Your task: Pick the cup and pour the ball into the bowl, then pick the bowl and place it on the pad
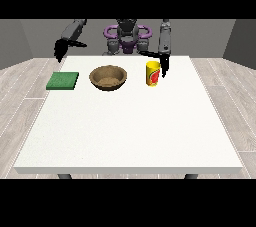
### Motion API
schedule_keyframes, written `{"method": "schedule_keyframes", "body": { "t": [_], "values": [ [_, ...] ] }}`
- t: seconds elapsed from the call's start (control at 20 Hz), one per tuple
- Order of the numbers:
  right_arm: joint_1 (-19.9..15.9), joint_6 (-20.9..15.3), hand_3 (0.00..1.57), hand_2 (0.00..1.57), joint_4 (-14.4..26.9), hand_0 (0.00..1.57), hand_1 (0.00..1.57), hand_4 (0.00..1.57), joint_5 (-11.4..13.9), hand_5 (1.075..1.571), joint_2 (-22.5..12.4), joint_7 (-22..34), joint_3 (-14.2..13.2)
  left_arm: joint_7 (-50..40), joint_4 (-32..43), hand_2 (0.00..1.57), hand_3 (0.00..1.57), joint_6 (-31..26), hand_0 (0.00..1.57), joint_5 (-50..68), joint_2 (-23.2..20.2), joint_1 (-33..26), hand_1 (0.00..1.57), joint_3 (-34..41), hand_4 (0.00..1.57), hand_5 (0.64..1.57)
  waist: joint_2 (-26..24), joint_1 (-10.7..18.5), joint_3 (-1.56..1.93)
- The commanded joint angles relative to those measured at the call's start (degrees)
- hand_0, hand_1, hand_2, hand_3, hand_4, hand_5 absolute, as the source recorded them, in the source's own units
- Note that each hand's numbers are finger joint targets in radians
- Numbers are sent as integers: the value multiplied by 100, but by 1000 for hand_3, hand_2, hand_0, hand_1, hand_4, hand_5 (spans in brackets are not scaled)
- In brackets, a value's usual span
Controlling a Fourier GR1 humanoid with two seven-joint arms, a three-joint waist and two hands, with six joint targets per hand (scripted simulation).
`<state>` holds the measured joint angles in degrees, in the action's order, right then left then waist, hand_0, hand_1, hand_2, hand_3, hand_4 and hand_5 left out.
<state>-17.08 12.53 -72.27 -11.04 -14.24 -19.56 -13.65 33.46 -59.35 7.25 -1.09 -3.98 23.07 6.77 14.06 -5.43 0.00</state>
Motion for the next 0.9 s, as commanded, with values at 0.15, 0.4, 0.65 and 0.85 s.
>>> {"method": "schedule_keyframes", "body": {
  "t": [0.15,0.4,0.65,0.85],
  "values": [
    [-7,392,0,0,366,0,0,0,-137,1558,-257,-193,-141,403,1085,0,0,-6,0,152,-104,628,0,342,0,1245,-71,-136,-1],
    [-316,594,0,0,366,0,0,0,-371,1561,-520,-163,-342,939,1485,1571,1571,390,1240,-144,-647,701,1240,568,474,1442,444,-284,-3],
    [-496,712,0,0,636,0,0,0,-357,1556,-647,-429,-420,945,1629,1571,1571,1845,1312,-1063,-337,693,1312,142,833,1511,559,-391,2],
    [-357,915,0,0,502,0,0,0,-467,1556,-838,-238,-464,872,2027,1571,1571,2181,1343,-1091,-378,921,1343,304,879,1505,478,-648,0]
  ]
}}
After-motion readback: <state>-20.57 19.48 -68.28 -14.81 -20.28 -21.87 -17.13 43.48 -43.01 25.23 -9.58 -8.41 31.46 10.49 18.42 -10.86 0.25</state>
